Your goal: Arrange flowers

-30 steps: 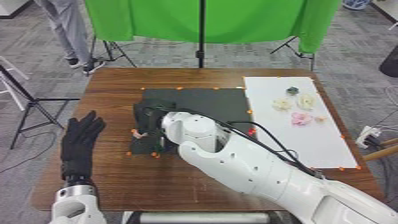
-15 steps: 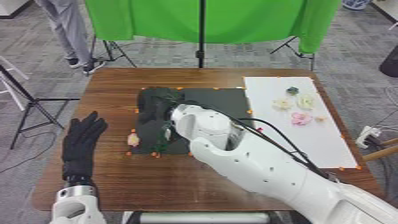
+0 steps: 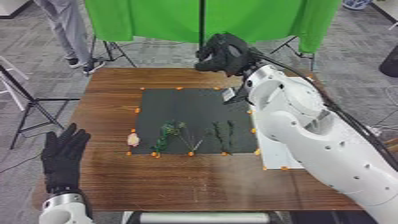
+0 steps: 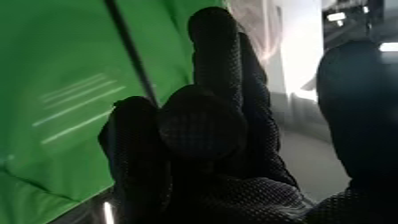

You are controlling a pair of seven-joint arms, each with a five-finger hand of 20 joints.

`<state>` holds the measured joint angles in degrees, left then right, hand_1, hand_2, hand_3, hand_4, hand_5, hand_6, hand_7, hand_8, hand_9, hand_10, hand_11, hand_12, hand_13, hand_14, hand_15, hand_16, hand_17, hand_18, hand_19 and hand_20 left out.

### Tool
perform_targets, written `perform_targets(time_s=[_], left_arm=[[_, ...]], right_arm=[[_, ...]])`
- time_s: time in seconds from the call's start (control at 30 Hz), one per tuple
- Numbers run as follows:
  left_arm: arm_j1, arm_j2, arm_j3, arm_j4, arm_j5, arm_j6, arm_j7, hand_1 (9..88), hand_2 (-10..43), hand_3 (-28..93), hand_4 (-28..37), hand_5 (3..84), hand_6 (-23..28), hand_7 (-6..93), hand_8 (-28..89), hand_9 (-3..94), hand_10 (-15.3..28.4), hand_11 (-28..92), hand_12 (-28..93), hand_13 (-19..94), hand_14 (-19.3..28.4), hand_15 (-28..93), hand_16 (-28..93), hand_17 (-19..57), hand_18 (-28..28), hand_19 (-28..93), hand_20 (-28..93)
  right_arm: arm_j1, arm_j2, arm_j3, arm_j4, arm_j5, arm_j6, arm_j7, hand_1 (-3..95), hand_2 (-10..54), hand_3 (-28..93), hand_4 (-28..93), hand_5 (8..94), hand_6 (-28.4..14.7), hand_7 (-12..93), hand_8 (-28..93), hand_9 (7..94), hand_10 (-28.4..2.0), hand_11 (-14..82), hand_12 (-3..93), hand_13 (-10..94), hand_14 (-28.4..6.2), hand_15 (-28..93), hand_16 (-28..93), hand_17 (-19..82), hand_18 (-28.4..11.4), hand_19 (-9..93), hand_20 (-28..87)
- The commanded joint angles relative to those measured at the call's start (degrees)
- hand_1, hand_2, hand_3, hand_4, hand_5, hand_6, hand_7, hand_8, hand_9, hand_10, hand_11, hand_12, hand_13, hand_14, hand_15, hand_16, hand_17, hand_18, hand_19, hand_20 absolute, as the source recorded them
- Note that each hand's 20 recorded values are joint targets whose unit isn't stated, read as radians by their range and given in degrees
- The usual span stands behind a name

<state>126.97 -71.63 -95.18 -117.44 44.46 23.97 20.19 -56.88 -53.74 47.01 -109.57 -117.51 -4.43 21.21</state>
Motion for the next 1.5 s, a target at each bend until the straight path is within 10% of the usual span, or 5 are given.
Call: perform_targets(time_s=[0.03, 0.33, 0.4, 0.83, 1.5], left_arm=[[0.41, -0.62, 0.23, 0.67, 0.85, 0.39, -0.46, 15.9, 21.0, 61, -28.3, 44.8, 6.9, 9.5, -7, 42.7, 14.1, 19, 7, 33, 16.1, 26, -6, 7.3, 10.4, 11, 18], [-2.47, -0.83, 1.39, 1.96, 1.17, -0.08, -1.71, 15.8, 21.1, 61, -28.3, 44.8, 6.9, 9.5, -7, 42.8, 14.2, 19, 7, 33, 16.1, 26, -6, 7.2, 10.4, 11, 19], [-0.53, -0.73, 1.69, 1.02, 0.76, -0.58, -0.37, 15.9, 21.1, 61, -28.3, 44.9, 6.9, 9.5, -7, 42.8, 14.2, 19, 7, 33, 16.1, 26, -6, 7.2, 10.3, 11, 19], [-1.01, -0.21, 2.84, 1.27, 0.46, -1.51, 0.22, 16.1, 21.0, 60, -28.3, 44.8, 6.9, 9.5, -7, 42.8, 14.2, 19, 7, 33, 16.0, 25, -6, 7.2, 10.3, 11, 18], [-1.26, 0.1, 3.0, 1.33, 0.79, -1.8, -0.85, 15.4, 20.3, 62, -28.3, 44.8, 6.9, 9.5, -7, 42.9, 14.2, 19, 8, 33, 16.1, 26, -6, 7.2, 10.3, 11, 18]], right_arm=[[2.53, -4.08, -5.67, -0.75, 2.88, -8.73, -6.2, 28.0, 0.1, 72, -8, 62.1, 0.0, 14, -8, 82.7, -13.5, 36.6, 28.2, 87, -5.3, 64, 34, 65, -12.8, 93, 62], [5.97, -13.62, -15.66, 5.56, 0.09, -16.34, -10.66, 26.8, 3.8, 74, 0, 54.3, 1.5, 12, -9, 85.4, -13.2, 45.5, 28.5, 90, -4.8, 65, 34, 67, -13.1, 93, 63], [5.55, -13.87, -17.77, 4.81, 0.14, -17.03, -9.32, 26.6, 4.0, 74, 0, 53.0, 1.7, 12, -9, 85.5, -13.1, 45.9, 28.5, 90, -4.8, 65, 34, 68, -13.1, 93, 63], [6.2, -21.63, -23.2, 13.95, -4.51, -24.65, -8.19, 25.6, 3.4, 74, 1, 46.5, 2.6, 12, -10, 87.2, -12.7, 50.9, 27.5, 92, -4.5, 68, 33, 71, -13.0, 93, 66], [5.97, -22.94, -21.81, 18.97, -4.79, -25.93, -3.19, 23.7, 4.3, 74, 2, 43.4, 1.2, 11, -10, 87.5, -13.1, 51.5, 27.2, 93, -4.4, 68, 33, 72, -13.1, 93, 67]])
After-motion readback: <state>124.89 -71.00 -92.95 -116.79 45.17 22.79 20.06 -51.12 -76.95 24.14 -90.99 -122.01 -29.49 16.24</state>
